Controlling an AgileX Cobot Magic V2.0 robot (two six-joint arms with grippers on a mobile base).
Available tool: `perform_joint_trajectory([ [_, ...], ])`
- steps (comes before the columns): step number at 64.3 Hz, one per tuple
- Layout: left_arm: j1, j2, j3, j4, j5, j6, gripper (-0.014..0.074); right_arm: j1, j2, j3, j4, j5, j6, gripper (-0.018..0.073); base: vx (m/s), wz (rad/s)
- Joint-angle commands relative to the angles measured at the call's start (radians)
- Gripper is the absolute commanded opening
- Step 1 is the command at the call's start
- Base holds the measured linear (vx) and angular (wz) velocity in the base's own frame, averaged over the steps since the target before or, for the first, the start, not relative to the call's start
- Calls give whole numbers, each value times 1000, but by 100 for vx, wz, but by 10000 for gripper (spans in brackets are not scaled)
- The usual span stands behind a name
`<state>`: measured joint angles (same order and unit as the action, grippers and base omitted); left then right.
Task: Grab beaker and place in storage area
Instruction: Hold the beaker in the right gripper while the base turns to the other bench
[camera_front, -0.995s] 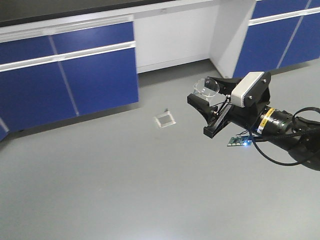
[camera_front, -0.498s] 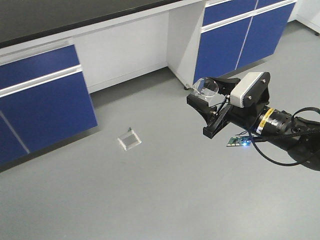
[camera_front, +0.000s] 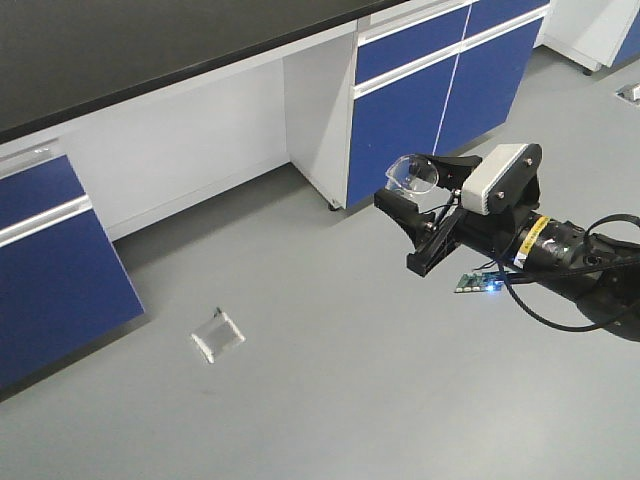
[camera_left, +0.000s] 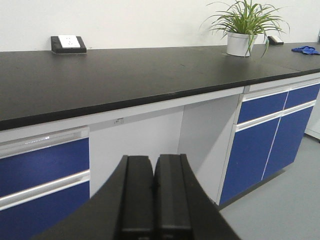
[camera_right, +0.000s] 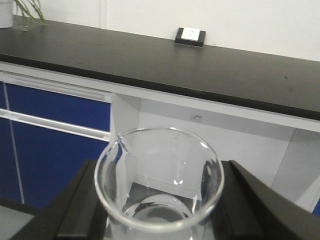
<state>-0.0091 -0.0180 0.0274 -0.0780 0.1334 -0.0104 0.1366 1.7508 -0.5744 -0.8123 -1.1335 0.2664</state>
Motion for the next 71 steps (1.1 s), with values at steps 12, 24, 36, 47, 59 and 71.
perform_joint_trajectory([
  [12,0,-6,-20,-10,-91,-7,-6,-1,-40,-16,21,-175,4,243,31,3],
  [24,0,-6,-20,-10,-91,-7,-6,-1,-40,-16,21,-175,4,243,33,17],
  [36,0,-6,-20,-10,-91,-7,-6,-1,-40,-16,21,-175,4,243,35,15],
  [47,0,-6,-20,-10,-91,-7,-6,-1,-40,-16,21,-175,4,243,35,11],
  [59,0,-6,-20,-10,-91,-7,-6,-1,-40,-16,21,-175,4,243,35,11],
  [71,0,-6,-20,-10,-91,-7,-6,-1,-40,-16,21,-175,4,243,33,13],
])
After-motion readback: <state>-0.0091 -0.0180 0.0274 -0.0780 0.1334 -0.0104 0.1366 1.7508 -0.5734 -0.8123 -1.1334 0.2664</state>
